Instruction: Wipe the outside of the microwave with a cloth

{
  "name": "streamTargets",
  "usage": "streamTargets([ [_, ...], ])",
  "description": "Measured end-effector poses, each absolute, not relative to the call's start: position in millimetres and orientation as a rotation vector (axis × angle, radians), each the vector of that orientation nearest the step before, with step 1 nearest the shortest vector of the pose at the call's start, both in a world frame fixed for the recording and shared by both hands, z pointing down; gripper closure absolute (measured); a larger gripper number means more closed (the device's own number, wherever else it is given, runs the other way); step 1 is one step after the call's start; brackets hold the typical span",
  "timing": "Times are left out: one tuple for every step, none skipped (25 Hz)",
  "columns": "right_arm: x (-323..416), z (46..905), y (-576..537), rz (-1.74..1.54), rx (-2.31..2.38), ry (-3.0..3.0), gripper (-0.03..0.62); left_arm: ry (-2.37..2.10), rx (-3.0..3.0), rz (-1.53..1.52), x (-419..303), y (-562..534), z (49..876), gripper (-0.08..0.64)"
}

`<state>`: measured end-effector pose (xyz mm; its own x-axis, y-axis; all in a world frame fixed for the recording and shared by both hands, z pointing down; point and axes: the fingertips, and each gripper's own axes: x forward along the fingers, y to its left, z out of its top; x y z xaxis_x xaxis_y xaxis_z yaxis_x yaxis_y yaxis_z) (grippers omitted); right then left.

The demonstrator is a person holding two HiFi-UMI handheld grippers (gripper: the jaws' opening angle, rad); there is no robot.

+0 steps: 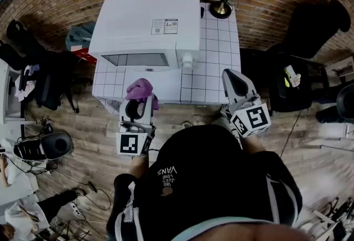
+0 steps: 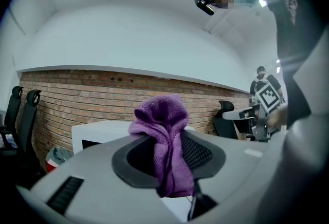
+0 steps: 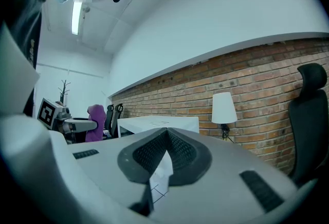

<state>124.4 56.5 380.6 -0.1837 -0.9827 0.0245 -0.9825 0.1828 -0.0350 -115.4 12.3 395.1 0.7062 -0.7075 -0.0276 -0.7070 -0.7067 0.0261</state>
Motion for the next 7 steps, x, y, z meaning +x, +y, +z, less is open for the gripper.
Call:
streamTargets([
  [124.1, 380.6, 56.9, -0.067, -2.008, 2.413, 0.594, -1.194, 2.891, -0.057, -115.3, 12.6, 395.0, 0.419],
  [123.9, 380.4, 57.3, -0.066, -2.01, 2.412, 0.594, -1.19, 2.894, -0.059, -115.0, 12.8, 394.9, 0.419],
  [123.7, 380.2, 57.7, -0.063, -2.013, 2.41, 0.595, -1.187, 2.895, -0.061, -114.7, 13.0, 394.7, 0.419],
  [123.6, 379.8, 58.0, -0.061, -2.015, 2.409, 0.594, -1.184, 2.894, -0.062, -114.3, 13.3, 394.7, 0.419],
  [123.4, 379.6, 58.4, -0.06, -2.016, 2.408, 0.594, -1.181, 2.892, -0.062, -114.1, 13.7, 394.8, 0.419],
  [123.2, 379.4, 58.9, -0.059, -2.018, 2.406, 0.595, -1.179, 2.891, -0.062, -113.9, 14.0, 395.0, 0.419],
  [123.0, 379.2, 59.3, -0.058, -2.02, 2.405, 0.595, -1.175, 2.89, -0.062, -113.6, 14.4, 395.1, 0.419],
])
